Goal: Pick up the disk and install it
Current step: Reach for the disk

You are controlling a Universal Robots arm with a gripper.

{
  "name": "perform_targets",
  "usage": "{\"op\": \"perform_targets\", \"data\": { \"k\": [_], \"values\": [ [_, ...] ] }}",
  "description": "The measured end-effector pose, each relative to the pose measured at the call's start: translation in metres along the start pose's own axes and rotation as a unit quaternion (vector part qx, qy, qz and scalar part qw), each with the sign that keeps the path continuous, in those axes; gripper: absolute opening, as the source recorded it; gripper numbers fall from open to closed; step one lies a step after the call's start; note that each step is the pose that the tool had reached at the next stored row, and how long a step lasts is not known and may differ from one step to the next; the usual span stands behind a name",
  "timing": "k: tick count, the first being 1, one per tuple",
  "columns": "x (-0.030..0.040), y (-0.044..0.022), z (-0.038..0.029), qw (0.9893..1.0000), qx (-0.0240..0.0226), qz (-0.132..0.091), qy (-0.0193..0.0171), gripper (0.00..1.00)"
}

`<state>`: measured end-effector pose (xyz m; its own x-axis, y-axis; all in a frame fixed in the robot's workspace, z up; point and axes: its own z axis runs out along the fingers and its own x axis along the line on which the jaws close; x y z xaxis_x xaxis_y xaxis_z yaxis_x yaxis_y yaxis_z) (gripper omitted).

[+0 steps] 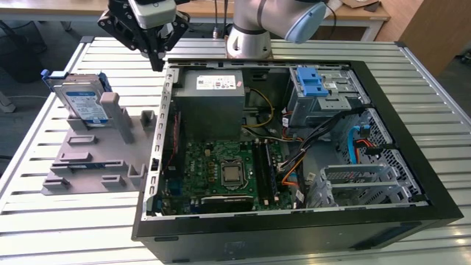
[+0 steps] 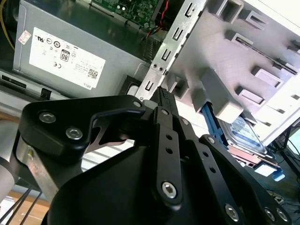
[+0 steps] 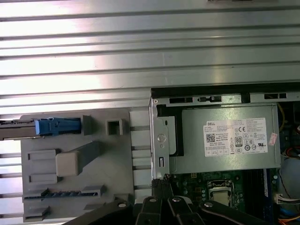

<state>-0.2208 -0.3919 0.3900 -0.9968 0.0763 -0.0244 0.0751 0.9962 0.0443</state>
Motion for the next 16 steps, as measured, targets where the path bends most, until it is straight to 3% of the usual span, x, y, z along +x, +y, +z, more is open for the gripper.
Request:
{"op": "perform_targets", "data": {
  "k": [16],
  "values": [
    [0.0067, -0.0005, 0.0, 1.0, 0.0, 0.0, 0.0, 0.11]
  ]
}}
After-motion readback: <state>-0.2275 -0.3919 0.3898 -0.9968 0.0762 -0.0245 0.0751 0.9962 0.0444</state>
